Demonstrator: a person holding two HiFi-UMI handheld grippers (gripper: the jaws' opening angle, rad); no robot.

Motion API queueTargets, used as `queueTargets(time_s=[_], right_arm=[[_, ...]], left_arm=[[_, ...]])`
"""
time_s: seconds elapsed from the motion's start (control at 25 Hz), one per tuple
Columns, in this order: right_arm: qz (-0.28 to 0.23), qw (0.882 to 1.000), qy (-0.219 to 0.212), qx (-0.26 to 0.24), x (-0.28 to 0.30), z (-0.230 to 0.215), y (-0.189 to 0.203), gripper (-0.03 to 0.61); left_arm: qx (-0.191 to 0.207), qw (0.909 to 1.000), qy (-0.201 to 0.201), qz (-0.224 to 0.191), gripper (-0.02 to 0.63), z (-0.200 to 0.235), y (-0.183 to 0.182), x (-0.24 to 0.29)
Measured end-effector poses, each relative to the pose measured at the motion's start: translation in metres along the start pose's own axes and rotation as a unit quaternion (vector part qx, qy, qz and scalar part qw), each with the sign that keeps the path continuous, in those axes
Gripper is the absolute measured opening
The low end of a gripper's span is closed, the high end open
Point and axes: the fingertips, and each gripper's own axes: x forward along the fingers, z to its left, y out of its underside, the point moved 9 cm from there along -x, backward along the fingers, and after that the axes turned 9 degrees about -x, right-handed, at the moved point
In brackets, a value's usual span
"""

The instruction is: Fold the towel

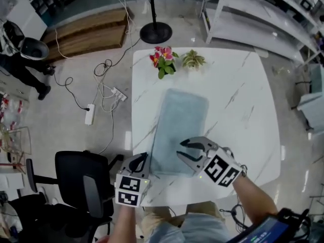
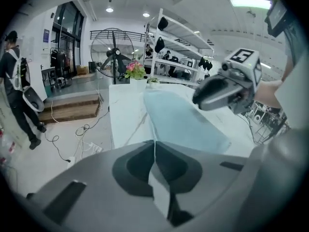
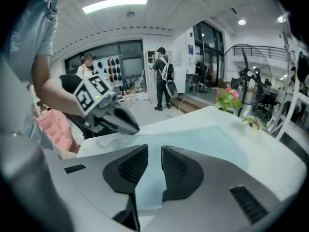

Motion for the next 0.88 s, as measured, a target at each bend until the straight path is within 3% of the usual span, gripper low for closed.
queueTargets(time_s=[0.16,0.48,0.68,0.88], right_arm=[[0.026,0.998,-0.051,-0.012,0.019,0.044,0.019,0.084],[0.095,0.992,-0.082,-0.019,0.001,0.057,0.054,0.049],[0.112,0.987,-0.106,-0.033,-0.021,0.072,0.073,0.024],[0.097,0.987,-0.113,-0.058,-0.026,0.071,0.065,0.034]], left_arm=[[-0.003,0.9999,-0.006,0.009,0.011,0.002,0.008,0.002],[0.009,0.9996,0.022,0.016,0.009,-0.056,0.027,0.002],[-0.017,0.9997,0.018,0.004,0.009,-0.082,0.043,0.0],[-0.072,0.9964,-0.026,-0.036,0.01,-0.087,0.048,-0.017]])
